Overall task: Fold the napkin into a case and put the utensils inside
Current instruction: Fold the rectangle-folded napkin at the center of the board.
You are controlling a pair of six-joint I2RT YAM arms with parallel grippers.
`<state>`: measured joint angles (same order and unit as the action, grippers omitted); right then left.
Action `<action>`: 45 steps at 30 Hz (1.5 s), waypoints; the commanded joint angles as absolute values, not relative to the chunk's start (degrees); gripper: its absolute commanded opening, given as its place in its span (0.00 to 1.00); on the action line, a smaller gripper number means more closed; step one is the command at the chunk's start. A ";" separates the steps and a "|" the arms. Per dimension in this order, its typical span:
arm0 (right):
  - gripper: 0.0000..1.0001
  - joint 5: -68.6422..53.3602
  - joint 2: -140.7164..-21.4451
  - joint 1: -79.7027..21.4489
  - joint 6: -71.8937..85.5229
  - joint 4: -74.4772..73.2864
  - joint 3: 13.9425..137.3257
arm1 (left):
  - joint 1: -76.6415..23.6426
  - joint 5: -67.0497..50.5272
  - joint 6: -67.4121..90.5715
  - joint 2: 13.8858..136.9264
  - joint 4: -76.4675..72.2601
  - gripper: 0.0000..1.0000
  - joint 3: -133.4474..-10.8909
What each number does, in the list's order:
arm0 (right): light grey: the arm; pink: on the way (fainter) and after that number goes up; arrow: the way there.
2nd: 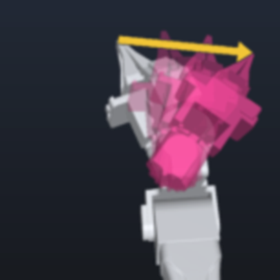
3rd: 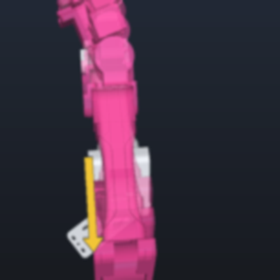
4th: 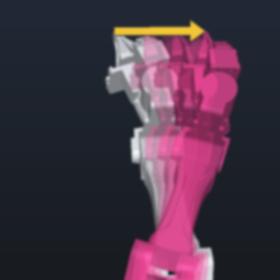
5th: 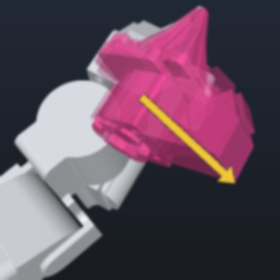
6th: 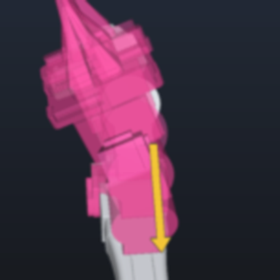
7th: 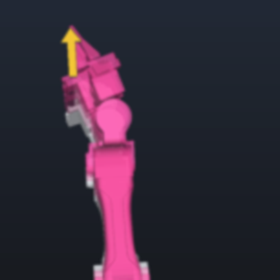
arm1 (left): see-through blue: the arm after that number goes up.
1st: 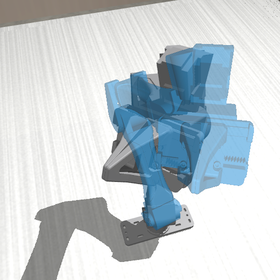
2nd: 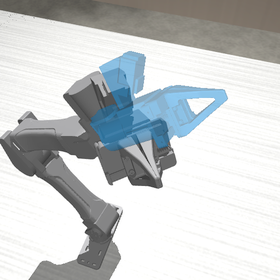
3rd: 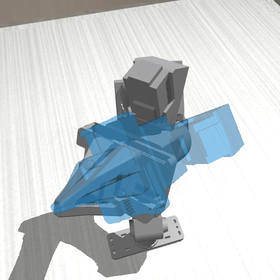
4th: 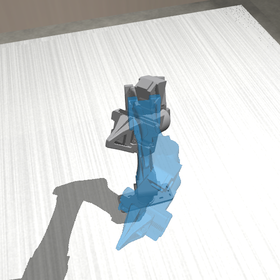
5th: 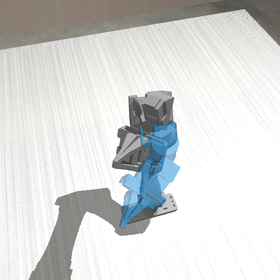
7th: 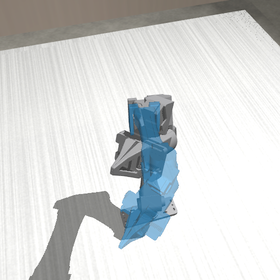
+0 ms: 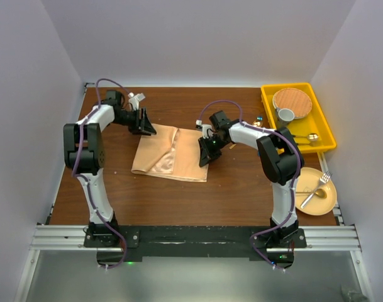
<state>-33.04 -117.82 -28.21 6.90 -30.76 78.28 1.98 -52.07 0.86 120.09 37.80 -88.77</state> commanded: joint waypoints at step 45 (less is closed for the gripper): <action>0.11 -30.94 -119.44 -28.92 6.15 -30.41 78.92 | -8.89 -28.28 -27.35 101.75 38.49 0.00 -76.71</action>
